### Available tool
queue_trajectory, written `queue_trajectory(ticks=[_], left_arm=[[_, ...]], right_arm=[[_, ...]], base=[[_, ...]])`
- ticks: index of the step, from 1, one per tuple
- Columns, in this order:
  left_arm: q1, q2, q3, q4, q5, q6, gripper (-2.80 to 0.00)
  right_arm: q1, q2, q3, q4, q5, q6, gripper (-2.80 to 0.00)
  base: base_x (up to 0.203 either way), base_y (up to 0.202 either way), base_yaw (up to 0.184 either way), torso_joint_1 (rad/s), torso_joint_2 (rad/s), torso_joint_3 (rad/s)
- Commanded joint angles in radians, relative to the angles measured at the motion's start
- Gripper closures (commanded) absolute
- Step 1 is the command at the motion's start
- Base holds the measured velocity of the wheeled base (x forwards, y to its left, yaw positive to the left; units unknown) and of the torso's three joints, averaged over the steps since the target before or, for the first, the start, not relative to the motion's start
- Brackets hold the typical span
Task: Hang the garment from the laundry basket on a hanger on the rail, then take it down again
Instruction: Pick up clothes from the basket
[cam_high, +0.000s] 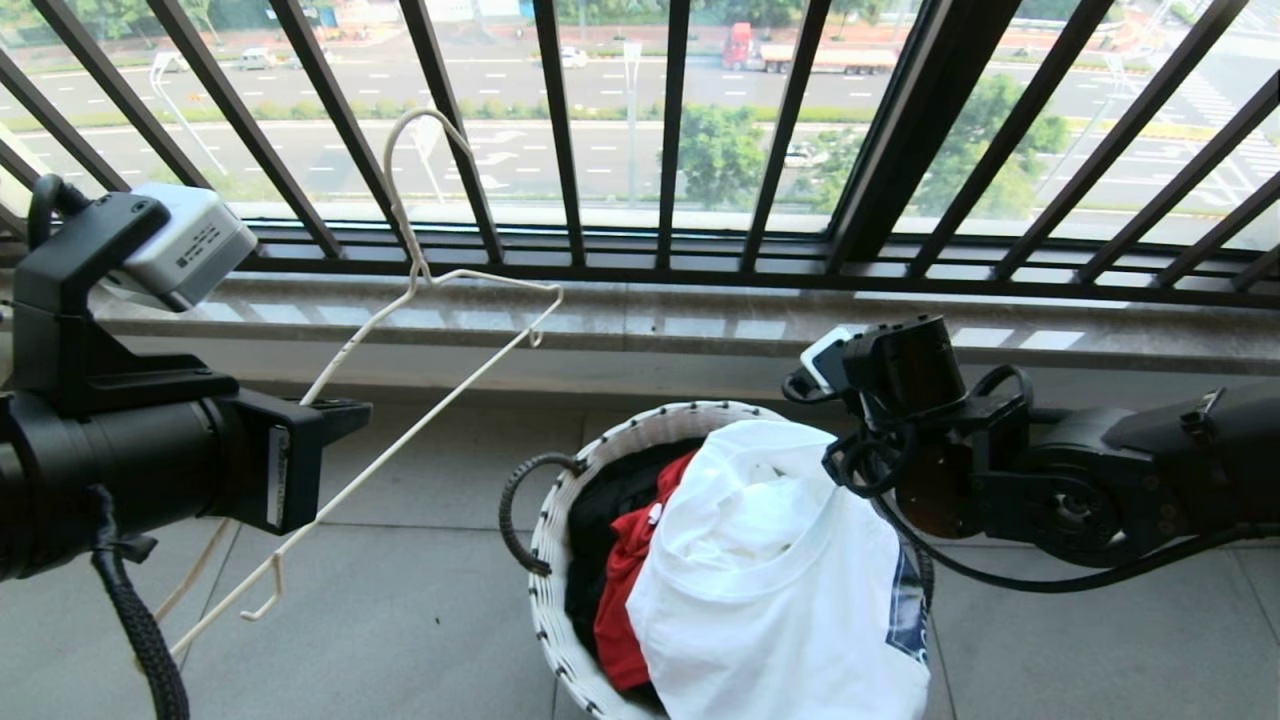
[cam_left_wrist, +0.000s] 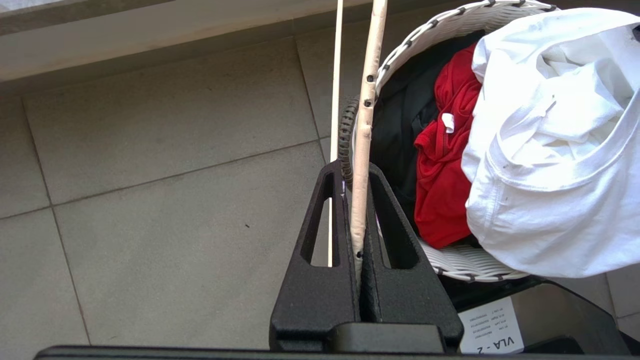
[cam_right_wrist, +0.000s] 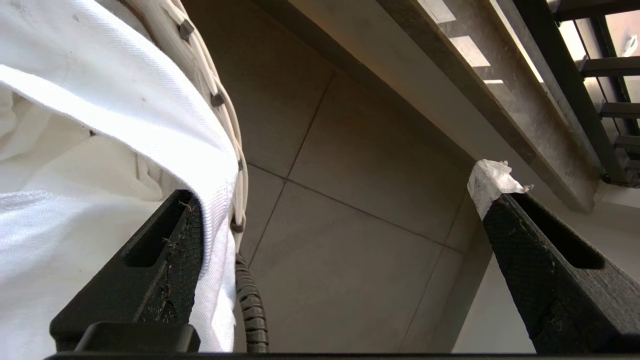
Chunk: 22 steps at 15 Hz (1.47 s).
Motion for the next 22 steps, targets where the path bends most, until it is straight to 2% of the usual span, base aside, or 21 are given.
queue_trajectory(ticks=[1,14,22], left_arm=[[-0.001,0.001,0.001,0.001,0.002,-0.001,0.0],[-0.001,0.001,0.006,0.001,0.002,0.001,0.0],[-0.001,-0.01,0.001,0.0,0.002,0.001,0.0]], right_arm=[[0.004,0.028,-0.005,-0.008,-0.004,-0.002,-2.8],[0.02,0.108,-0.036,-0.009,0.029,0.0,-2.8],[-0.015,0.14,-0.063,-0.008,0.05,-0.002,-2.8]], base=[[0.0,0.0,0.0,0.0,0.0,0.0],[0.0,0.0,0.0,0.0,0.0,0.0],[0.0,0.0,0.0,0.0,0.0,0.0]])
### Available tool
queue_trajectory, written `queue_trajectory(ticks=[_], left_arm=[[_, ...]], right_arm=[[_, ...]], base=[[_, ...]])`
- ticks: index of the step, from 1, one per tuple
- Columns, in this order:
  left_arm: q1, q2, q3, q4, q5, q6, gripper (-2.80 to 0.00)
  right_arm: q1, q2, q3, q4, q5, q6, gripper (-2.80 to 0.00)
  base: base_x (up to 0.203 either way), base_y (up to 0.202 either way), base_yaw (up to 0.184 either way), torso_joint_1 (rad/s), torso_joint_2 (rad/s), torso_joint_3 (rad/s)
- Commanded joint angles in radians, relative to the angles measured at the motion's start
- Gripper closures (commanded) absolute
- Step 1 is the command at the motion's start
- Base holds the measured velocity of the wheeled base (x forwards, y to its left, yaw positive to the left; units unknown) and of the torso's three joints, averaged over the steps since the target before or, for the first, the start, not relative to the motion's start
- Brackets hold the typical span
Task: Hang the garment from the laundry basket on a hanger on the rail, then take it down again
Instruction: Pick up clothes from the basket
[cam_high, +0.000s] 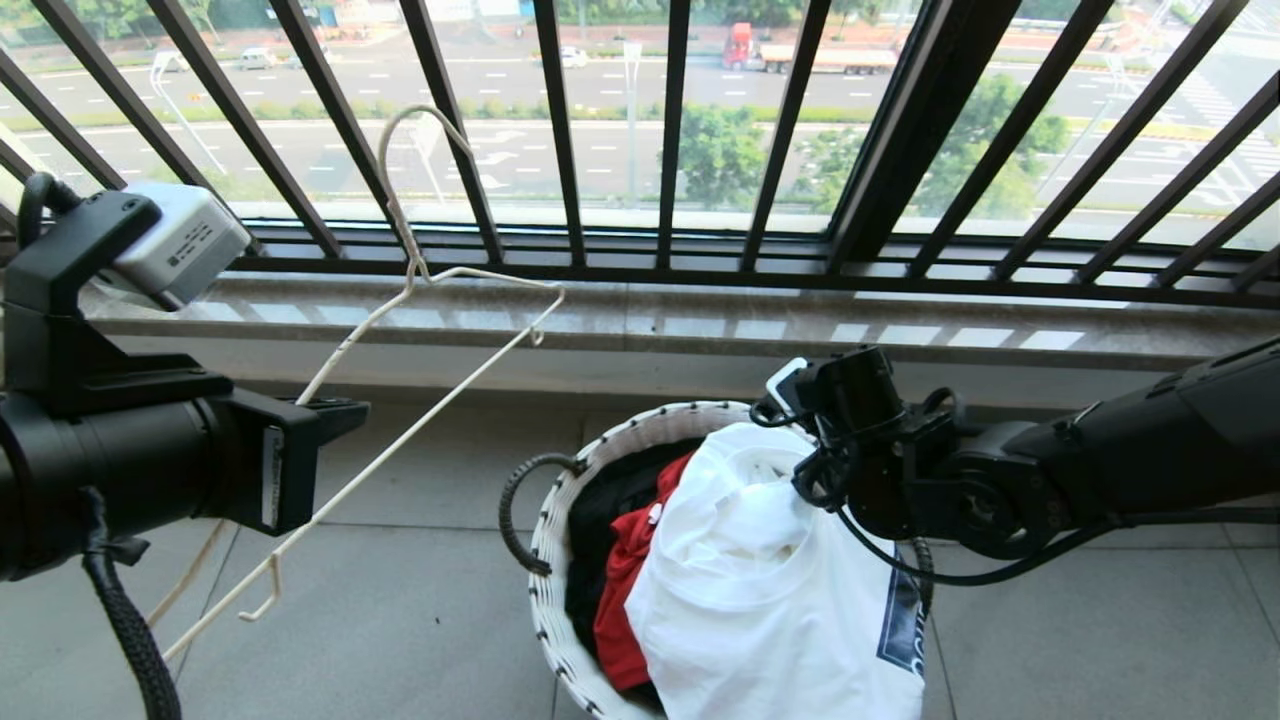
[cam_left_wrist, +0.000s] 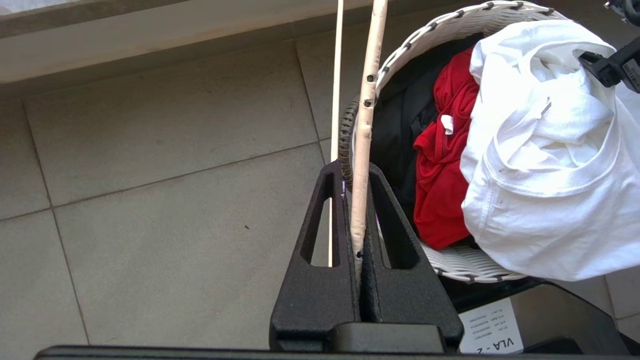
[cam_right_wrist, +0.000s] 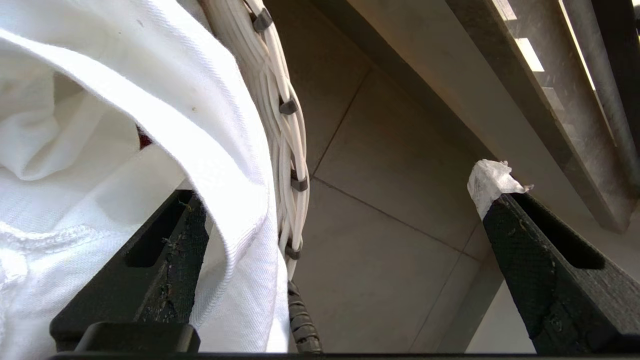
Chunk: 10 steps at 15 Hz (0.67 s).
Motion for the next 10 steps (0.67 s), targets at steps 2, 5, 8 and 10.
queue_trajectory(ticks=[2,5,8,10], left_arm=[[0.0,-0.008,-0.003,0.001,0.002,-0.001,0.0],[0.0,-0.019,-0.006,0.001,0.003,-0.001,0.0],[0.0,-0.025,-0.01,0.002,0.003,-0.001,0.0],[0.002,-0.026,-0.012,0.001,0.002,-0.002,0.0]], right_arm=[[-0.016,0.006,-0.005,-0.001,-0.005,-0.004,0.0],[-0.021,0.004,-0.005,-0.001,-0.005,-0.004,0.0],[-0.024,-0.004,-0.005,-0.001,-0.005,-0.004,0.0],[-0.027,-0.02,-0.005,-0.002,-0.004,-0.003,0.0]], base=[[0.0,0.0,0.0,0.0,0.0,0.0],[0.0,0.0,0.0,0.0,0.0,0.0],[0.0,0.0,0.0,0.0,0.0,0.0],[0.0,0.0,0.0,0.0,0.0,0.0]])
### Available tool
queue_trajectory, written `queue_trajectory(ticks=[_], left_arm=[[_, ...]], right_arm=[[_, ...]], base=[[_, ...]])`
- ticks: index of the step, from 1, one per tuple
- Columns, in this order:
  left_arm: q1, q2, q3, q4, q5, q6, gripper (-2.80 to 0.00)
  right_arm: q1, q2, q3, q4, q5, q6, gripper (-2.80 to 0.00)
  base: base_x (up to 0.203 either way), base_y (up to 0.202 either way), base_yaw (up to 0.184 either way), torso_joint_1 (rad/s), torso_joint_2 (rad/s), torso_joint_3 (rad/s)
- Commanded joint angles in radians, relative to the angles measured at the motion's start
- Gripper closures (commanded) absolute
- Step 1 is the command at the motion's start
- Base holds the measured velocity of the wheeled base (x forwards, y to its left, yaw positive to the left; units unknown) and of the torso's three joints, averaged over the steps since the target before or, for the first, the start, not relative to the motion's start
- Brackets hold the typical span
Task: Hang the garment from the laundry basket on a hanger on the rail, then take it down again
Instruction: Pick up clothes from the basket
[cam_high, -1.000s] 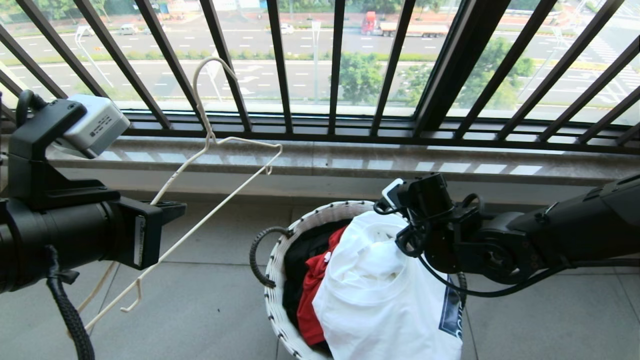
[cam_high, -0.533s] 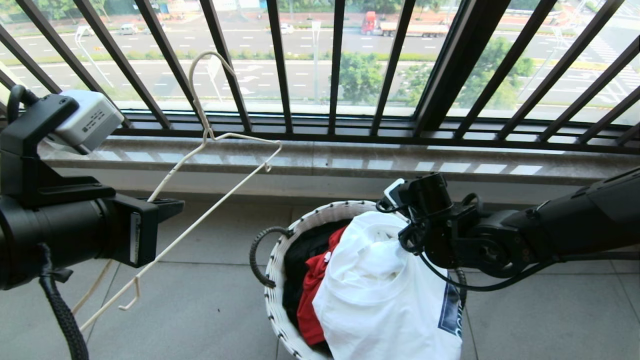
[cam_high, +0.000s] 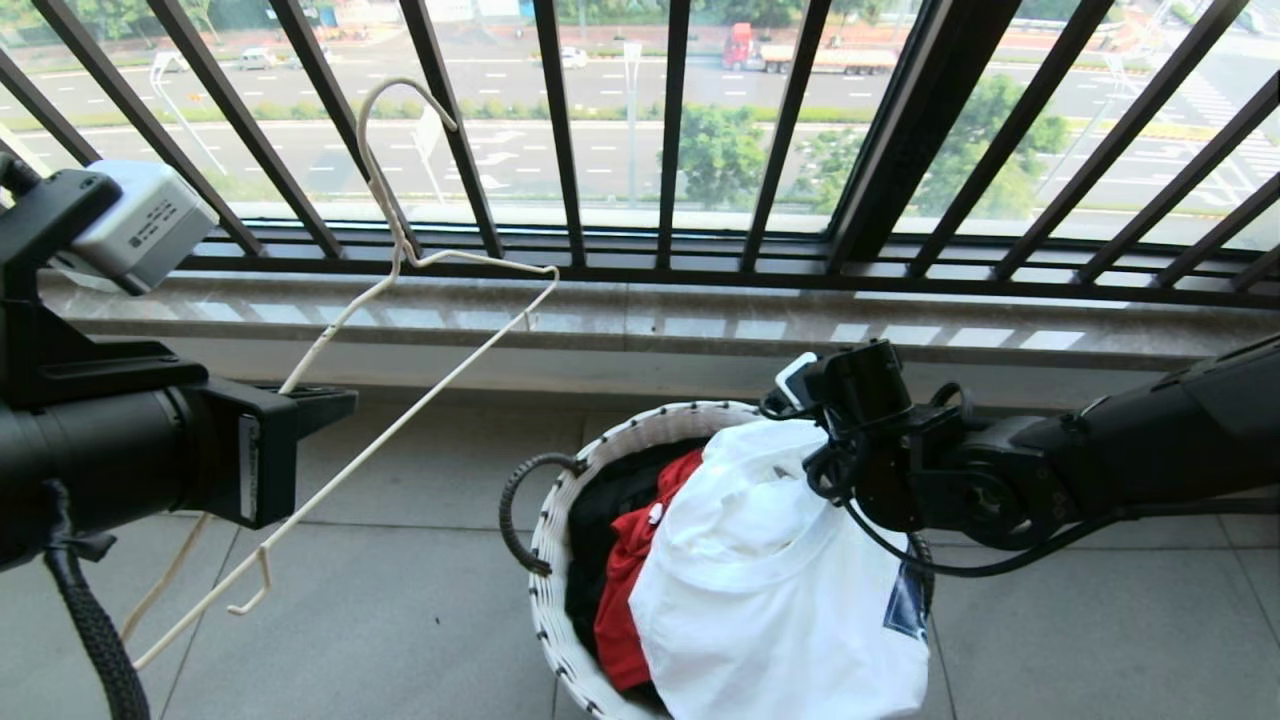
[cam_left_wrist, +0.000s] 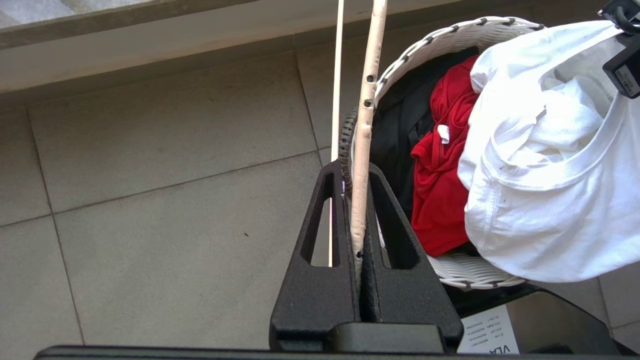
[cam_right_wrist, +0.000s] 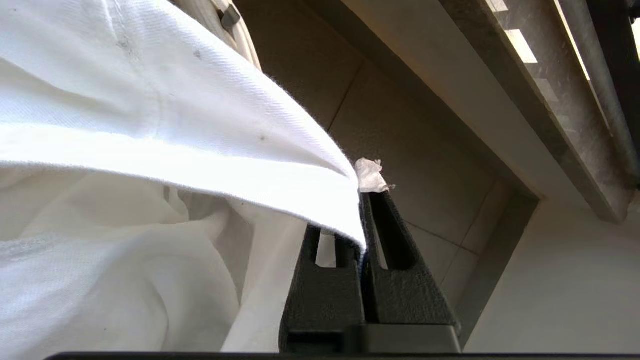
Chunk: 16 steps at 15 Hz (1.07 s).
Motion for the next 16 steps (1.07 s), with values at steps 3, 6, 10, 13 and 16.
queue_trajectory(ticks=[3,6,10,13,16], left_arm=[[0.001,-0.003,-0.003,0.001,0.001,-0.003,0.0],[0.001,-0.003,-0.003,0.0,0.001,-0.003,0.0],[0.001,-0.011,-0.001,0.002,-0.001,-0.003,0.0],[0.001,-0.023,0.0,0.002,-0.002,0.004,0.0],[0.001,-0.036,0.008,0.002,-0.002,0.031,0.0]], right_arm=[[0.0,-0.067,0.002,-0.004,0.055,0.002,0.0],[0.009,-0.133,0.009,-0.002,0.133,0.009,0.0],[0.07,-0.245,0.025,0.001,0.211,0.073,0.0],[0.13,-0.309,0.045,-0.004,0.223,0.107,0.0],[0.169,-0.366,0.051,-0.004,0.224,0.12,0.0]], base=[[0.0,0.0,0.0,0.0,0.0,0.0],[0.0,0.0,0.0,0.0,0.0,0.0],[0.0,0.0,0.0,0.0,0.0,0.0],[0.0,0.0,0.0,0.0,0.0,0.0],[0.0,0.0,0.0,0.0,0.0,0.0]])
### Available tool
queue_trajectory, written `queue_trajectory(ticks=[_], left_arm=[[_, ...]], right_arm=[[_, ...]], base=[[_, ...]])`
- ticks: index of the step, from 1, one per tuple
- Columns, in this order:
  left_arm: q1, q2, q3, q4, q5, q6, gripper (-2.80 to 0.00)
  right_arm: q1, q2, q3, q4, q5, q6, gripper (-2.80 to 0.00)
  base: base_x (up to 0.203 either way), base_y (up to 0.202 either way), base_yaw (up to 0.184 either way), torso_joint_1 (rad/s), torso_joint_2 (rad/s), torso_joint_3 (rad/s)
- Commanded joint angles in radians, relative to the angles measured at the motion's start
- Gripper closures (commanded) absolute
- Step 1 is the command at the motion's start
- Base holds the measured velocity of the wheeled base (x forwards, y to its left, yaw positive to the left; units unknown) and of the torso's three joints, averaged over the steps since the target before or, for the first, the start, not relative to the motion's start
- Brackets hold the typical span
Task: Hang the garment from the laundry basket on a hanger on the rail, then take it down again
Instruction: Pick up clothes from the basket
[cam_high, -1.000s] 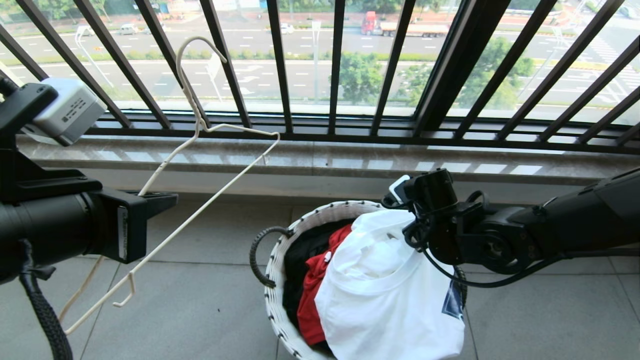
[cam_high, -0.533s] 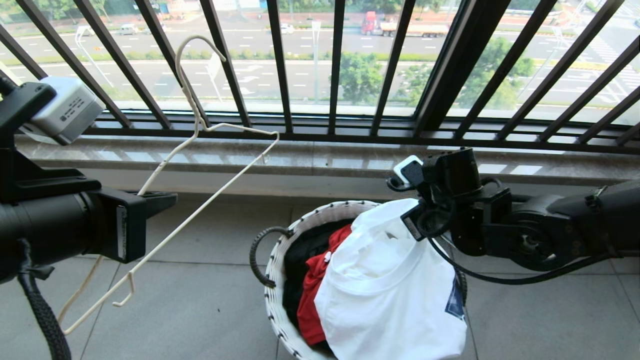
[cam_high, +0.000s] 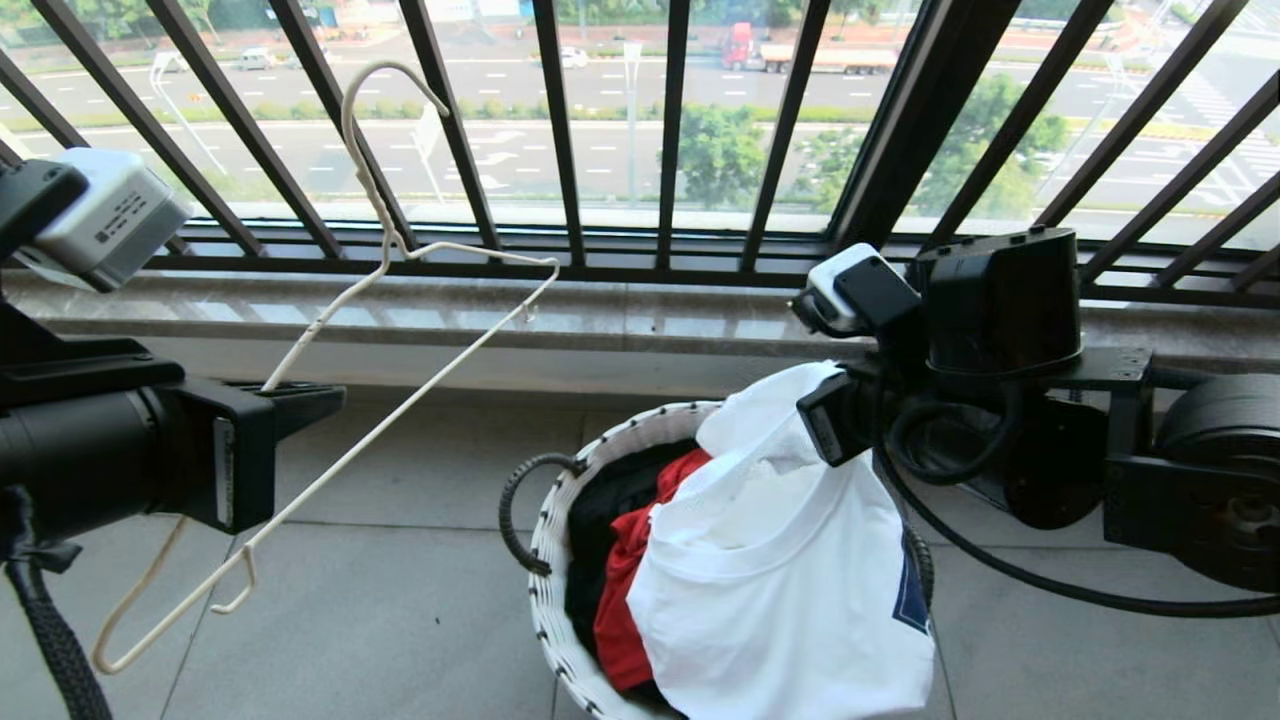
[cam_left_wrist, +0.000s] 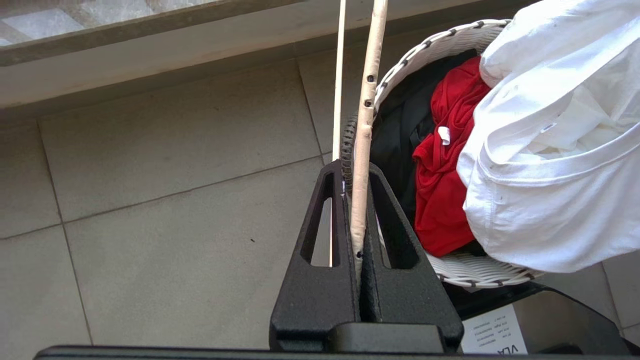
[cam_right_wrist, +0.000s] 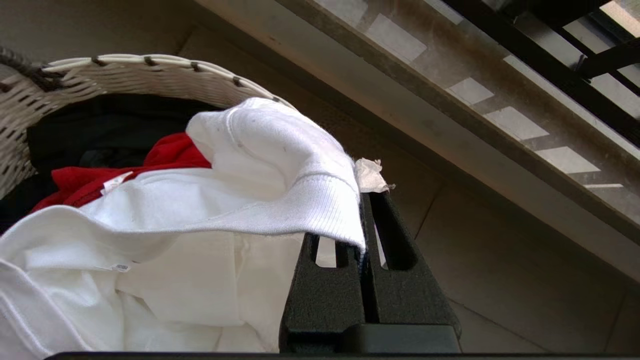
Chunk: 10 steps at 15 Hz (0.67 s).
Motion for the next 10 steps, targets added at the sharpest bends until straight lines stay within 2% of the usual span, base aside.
queue_trajectory(ticks=[1,10], left_arm=[[-0.001,-0.009,0.003,0.002,0.002,0.003,0.0],[0.0,-0.011,0.008,0.001,-0.003,0.005,0.0]], right_arm=[[0.033,-0.068,0.008,-0.003,-0.003,0.001,0.0],[0.062,-0.117,0.013,-0.001,0.023,0.024,0.0]], base=[[0.0,0.0,0.0,0.0,0.0,0.0],[0.0,0.0,0.0,0.0,0.0,0.0]])
